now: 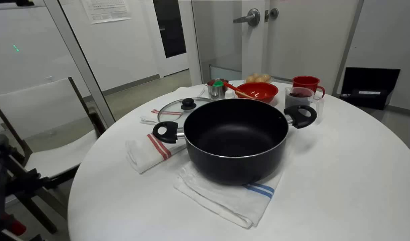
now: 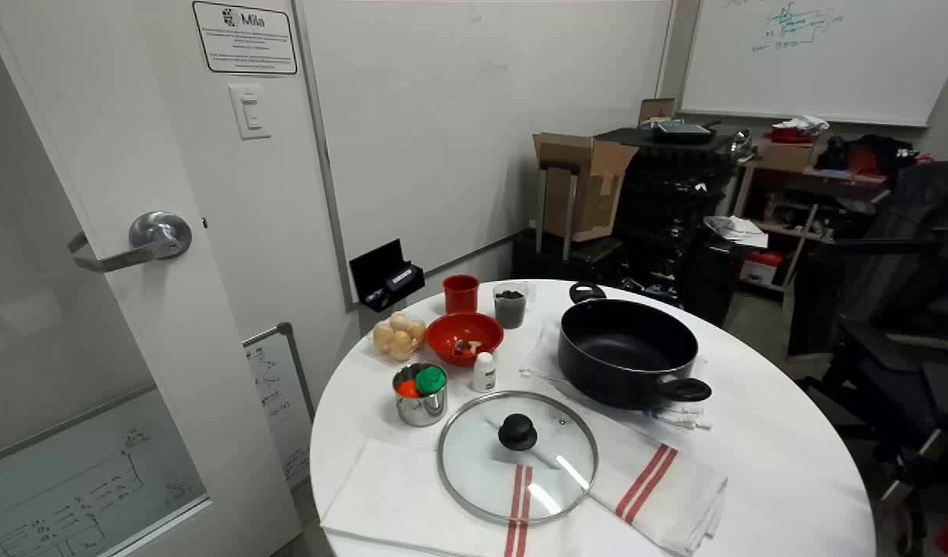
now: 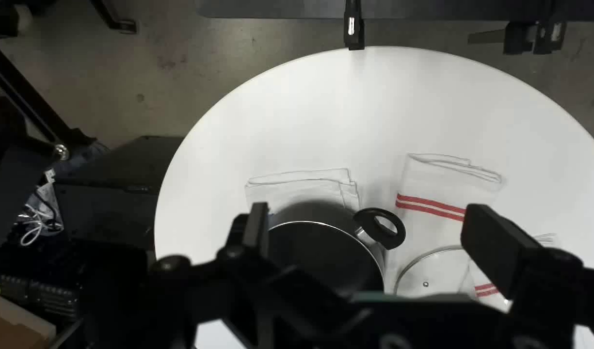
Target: Place the lid on the pot
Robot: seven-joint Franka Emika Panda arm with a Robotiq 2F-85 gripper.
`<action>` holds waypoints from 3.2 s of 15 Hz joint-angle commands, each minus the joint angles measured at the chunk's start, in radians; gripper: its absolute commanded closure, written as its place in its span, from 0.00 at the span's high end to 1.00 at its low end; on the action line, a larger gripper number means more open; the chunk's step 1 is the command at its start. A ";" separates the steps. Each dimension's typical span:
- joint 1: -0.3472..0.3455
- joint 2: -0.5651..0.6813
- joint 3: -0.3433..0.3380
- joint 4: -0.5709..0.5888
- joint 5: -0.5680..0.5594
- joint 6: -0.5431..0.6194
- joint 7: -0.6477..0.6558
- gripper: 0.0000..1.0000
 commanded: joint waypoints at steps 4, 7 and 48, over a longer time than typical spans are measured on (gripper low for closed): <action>0.013 0.001 -0.011 0.003 -0.009 -0.005 0.009 1.00; 0.018 0.005 -0.012 0.004 -0.010 0.002 0.001 1.00; 0.206 1.628 0.137 1.073 0.052 0.549 -0.624 1.00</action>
